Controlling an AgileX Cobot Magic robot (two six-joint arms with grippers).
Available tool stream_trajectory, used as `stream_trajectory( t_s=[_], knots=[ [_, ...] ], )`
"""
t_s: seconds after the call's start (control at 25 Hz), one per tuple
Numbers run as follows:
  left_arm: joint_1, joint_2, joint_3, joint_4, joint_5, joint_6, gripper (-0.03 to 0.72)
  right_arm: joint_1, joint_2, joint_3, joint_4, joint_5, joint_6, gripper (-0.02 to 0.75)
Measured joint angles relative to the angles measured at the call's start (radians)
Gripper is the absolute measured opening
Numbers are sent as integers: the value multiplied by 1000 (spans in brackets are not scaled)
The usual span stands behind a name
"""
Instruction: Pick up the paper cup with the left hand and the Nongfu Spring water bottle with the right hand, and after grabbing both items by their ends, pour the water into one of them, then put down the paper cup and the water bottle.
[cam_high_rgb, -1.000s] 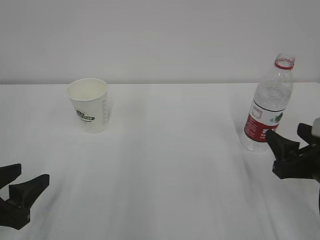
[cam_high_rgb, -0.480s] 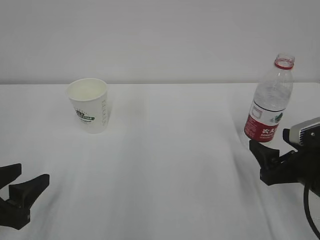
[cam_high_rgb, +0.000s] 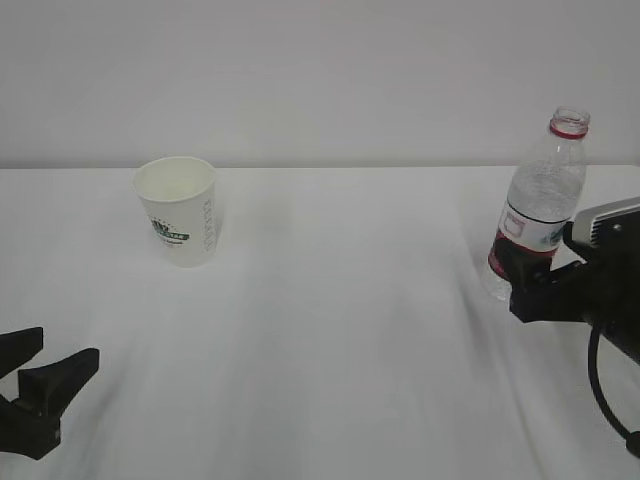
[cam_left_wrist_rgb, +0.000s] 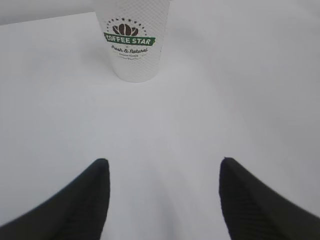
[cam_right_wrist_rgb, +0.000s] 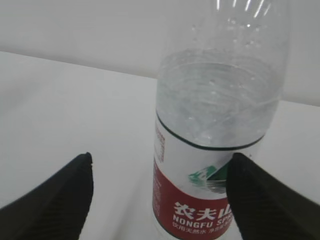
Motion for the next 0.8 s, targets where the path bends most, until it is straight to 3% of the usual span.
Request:
stream_trajectory(
  t_s=[0.8],
  knots=[
    [0, 0, 0, -2, 0, 0, 498, 0, 146, -115, 71, 0, 2, 616]
  ],
)
